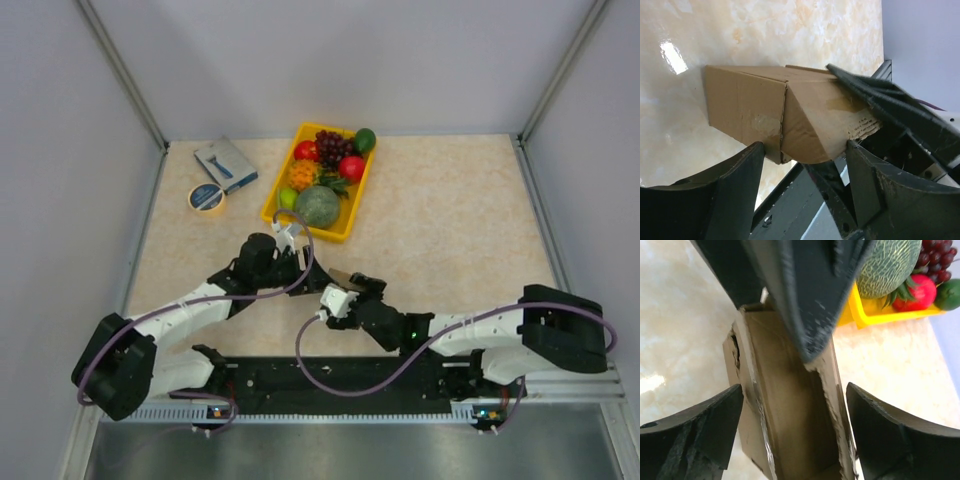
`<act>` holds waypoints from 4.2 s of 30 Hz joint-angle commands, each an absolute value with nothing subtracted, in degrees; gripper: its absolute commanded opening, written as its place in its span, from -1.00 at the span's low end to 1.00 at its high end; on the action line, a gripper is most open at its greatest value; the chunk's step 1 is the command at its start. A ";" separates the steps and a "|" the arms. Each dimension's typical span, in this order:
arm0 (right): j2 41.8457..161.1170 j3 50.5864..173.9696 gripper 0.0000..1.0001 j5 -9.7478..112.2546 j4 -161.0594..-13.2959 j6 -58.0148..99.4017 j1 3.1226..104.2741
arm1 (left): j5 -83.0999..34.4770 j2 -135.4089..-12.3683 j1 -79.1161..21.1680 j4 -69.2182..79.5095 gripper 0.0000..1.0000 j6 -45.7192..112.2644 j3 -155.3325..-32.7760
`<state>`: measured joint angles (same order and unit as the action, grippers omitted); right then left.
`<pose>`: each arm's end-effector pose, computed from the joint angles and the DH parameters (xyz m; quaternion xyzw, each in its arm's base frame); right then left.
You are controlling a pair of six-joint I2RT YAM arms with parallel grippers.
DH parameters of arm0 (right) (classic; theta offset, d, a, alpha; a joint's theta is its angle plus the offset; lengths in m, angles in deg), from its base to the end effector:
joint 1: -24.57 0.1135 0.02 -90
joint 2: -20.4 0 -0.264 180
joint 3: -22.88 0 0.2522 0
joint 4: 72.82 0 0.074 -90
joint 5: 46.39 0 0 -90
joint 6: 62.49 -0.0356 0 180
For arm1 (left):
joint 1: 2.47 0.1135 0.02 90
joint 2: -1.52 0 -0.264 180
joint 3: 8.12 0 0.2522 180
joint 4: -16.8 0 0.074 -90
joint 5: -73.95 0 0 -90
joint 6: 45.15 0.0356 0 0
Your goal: Fold the paper box
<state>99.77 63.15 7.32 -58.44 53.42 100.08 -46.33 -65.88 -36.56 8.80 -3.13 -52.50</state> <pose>0.0855 0.2468 0.1710 -0.5130 0.6367 -0.0231 0.5753 0.1891 -0.1496 0.2046 0.0260 0.8496 -0.4835 0.2092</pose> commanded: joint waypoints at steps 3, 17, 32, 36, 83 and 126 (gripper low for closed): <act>89.23 64.24 0.88 13.89 -73.46 41.85 98.05 | -44.09 -69.48 -36.31 15.69 0.34 -1.56 -48.70; 66.38 79.97 0.88 43.15 -112.94 -16.94 76.62 | -43.47 -71.17 -36.22 18.34 0.20 -1.99 -47.55; 85.69 69.09 -0.89 70.76 -70.61 -32.16 65.09 | -43.73 -69.41 -36.22 15.52 0.18 -0.24 -49.57; 87.11 62.58 -0.96 70.68 -63.12 -33.40 63.69 | -44.88 -67.57 -36.22 15.35 0.40 1.69 -50.36; 76.84 59.92 -1.00 75.26 -75.48 -21.81 55.07 | -50.24 -76.35 -32.80 12.97 -0.42 6.36 -55.37; 85.42 80.31 0.30 71.91 -106.45 -4.66 51.20 | -44.15 -66.10 -33.76 -5.21 0.73 11.62 -65.35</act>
